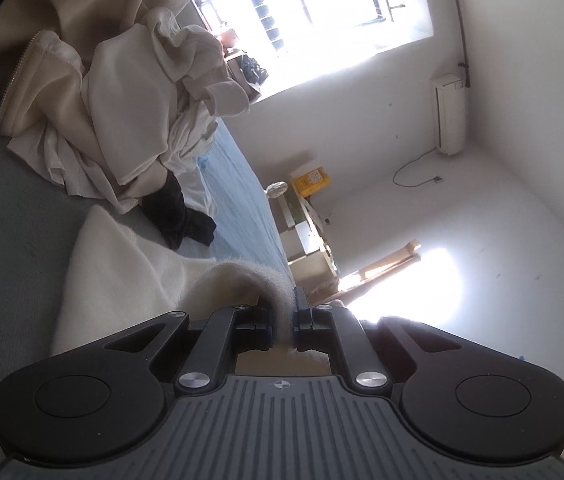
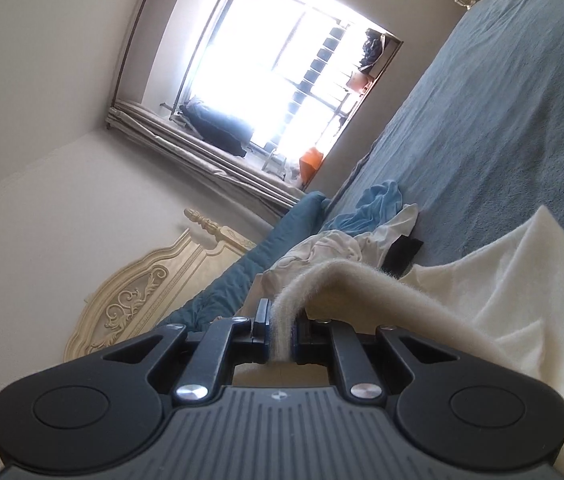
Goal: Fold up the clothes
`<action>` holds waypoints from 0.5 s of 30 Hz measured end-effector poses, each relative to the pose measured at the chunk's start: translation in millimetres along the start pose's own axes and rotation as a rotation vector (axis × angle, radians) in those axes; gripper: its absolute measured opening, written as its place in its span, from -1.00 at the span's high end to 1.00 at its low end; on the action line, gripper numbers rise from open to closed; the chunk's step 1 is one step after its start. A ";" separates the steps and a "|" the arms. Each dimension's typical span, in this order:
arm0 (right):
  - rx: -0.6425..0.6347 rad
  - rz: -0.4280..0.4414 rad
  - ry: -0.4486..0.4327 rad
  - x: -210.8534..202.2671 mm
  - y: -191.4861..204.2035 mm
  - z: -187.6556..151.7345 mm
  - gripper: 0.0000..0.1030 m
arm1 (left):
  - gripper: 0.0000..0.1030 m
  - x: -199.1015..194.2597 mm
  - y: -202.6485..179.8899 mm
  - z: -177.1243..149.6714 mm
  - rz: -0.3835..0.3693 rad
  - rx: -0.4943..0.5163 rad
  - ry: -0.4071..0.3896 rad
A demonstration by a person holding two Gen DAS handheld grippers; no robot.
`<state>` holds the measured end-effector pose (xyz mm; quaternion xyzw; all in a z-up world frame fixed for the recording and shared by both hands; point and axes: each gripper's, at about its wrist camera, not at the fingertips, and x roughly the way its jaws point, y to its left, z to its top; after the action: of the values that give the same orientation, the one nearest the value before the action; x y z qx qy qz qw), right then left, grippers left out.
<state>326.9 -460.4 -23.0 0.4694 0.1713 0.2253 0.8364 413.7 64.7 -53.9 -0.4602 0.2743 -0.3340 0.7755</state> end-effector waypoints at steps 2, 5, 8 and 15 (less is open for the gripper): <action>0.015 -0.017 0.002 17.0 -14.6 9.6 0.79 | 0.87 23.4 10.8 13.4 0.027 -0.011 0.008; 0.043 -0.045 0.008 42.3 -38.7 21.6 0.79 | 0.87 53.2 27.8 26.1 0.073 -0.015 0.023; 0.079 -0.079 0.013 65.8 -69.1 30.3 0.79 | 0.87 80.1 47.0 35.4 0.120 -0.022 0.041; 0.178 -0.158 0.030 99.6 -138.1 31.0 0.79 | 0.87 116.3 82.5 44.8 0.205 -0.030 0.077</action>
<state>455.8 -492.0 -134.1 0.5235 0.2397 0.1498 0.8037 541.4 28.0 -122.5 -0.4282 0.3546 -0.2662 0.7874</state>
